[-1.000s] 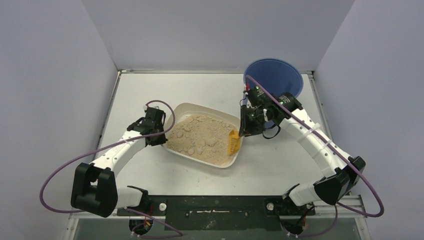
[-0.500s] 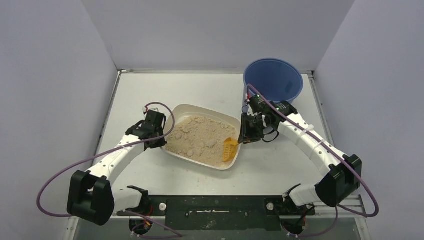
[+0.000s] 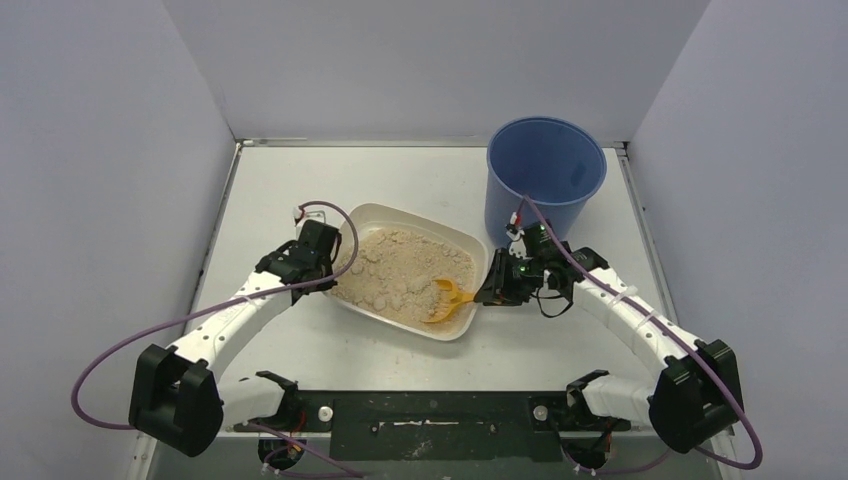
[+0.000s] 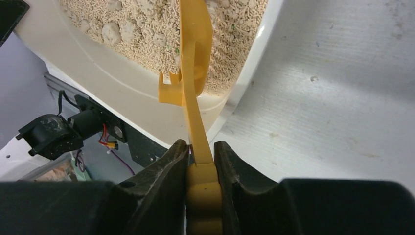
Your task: Clean the litter box
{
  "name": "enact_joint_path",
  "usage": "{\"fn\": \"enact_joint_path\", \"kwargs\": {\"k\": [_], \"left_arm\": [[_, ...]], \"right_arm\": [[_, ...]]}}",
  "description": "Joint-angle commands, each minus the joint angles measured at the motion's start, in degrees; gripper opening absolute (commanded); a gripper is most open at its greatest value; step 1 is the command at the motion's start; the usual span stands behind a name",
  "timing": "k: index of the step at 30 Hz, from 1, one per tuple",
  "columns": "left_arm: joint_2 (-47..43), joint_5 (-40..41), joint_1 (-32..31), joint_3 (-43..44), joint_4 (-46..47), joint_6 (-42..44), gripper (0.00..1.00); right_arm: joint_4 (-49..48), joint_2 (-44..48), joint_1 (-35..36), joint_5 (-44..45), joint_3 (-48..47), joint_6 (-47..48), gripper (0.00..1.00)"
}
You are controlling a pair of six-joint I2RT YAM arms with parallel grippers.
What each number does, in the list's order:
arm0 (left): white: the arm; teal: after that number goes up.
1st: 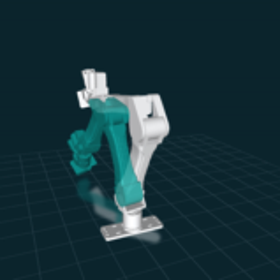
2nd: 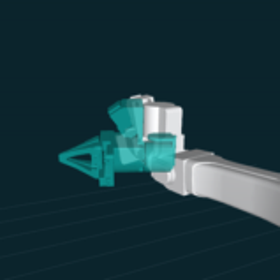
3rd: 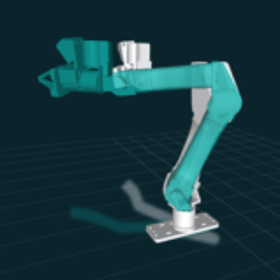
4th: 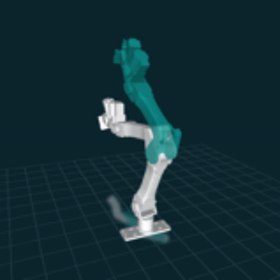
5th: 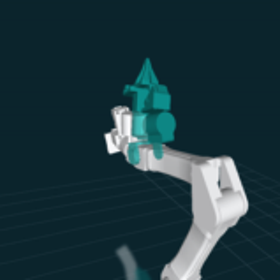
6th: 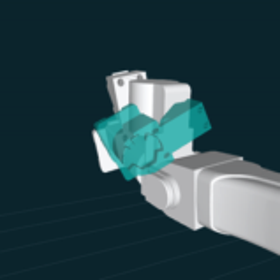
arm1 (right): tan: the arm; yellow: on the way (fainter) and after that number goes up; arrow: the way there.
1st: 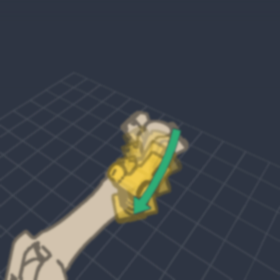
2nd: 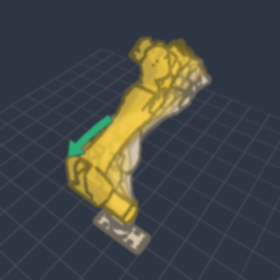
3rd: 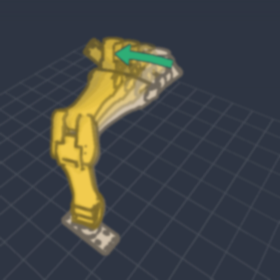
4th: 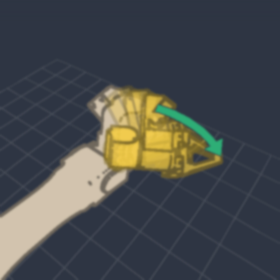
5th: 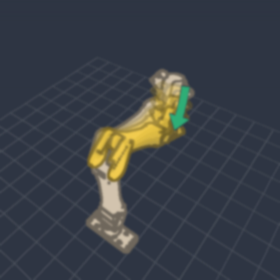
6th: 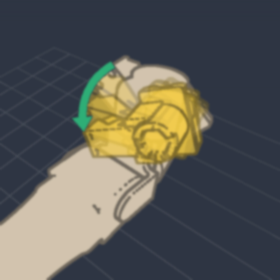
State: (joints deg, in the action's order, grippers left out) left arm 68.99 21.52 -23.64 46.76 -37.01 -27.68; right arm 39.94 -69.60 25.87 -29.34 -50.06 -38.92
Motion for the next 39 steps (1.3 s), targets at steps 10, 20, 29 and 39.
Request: {"fn": "enact_joint_path", "kwargs": {"k": [10, 20, 29, 39], "left_arm": [[-12.8, -2.9, -3.3, 2.3, 9.3, 10.6, 0.0], [-16.4, -10.1, -3.4, 2.2, 14.7, 13.7, 0.0], [-17.4, -15.3, -3.9, 1.4, 17.7, 14.3, 0.0], [-20.3, -17.7, -4.8, 0.5, 17.2, 15.6, 0.0]], "right_arm": [[-34.4, 1.7, 2.9, 0.7, 19.7, -12.8, 0.0], [-64.3, -8.8, 11.9, 2.3, 24.2, -20.3, 0.0], [-79.6, -18.5, 16.9, 4.7, 20.6, -24.6, 0.0], [-92.6, -23.6, 17.5, 8.5, 19.8, -27.4, 0.0]]}}
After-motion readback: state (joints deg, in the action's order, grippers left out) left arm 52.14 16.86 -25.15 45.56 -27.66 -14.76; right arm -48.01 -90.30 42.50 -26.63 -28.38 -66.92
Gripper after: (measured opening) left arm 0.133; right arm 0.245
